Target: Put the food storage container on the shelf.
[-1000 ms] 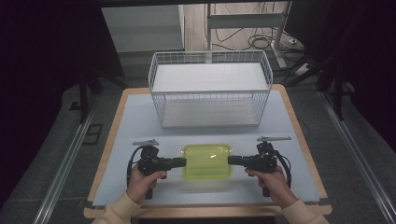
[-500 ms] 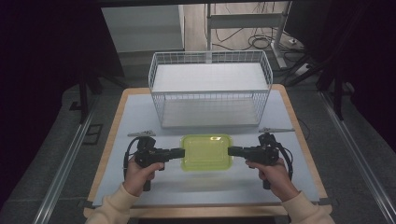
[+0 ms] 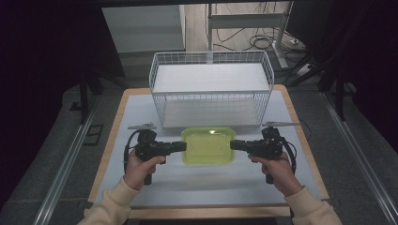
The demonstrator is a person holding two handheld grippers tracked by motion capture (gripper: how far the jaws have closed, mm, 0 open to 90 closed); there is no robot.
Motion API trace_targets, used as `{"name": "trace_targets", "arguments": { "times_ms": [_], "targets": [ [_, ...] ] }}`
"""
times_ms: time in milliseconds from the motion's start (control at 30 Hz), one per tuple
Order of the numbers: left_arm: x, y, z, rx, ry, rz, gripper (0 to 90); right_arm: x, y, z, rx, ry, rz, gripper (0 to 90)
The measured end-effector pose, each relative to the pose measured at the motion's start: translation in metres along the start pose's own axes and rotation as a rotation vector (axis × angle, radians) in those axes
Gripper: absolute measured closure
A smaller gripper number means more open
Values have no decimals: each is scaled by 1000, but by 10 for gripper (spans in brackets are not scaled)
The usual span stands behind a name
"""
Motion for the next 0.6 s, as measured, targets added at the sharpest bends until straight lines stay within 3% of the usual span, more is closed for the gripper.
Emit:
{"name": "trace_targets", "arguments": {
  "times_ms": [600],
  "targets": [
    [8, -1, 28, 22, 26, 0, 814, -8, -5, 28, 28, -42, -8, 815]
  ]
}}
Point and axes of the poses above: each handheld gripper's, and its own axes: y roughly forward along the jaws, z roughly out of its top, x roughly to its right, the point moved 2 cm from there along y, roughly forward along the jaws, and after that the axes turned 7 degrees about x, right-handed, at the moved point
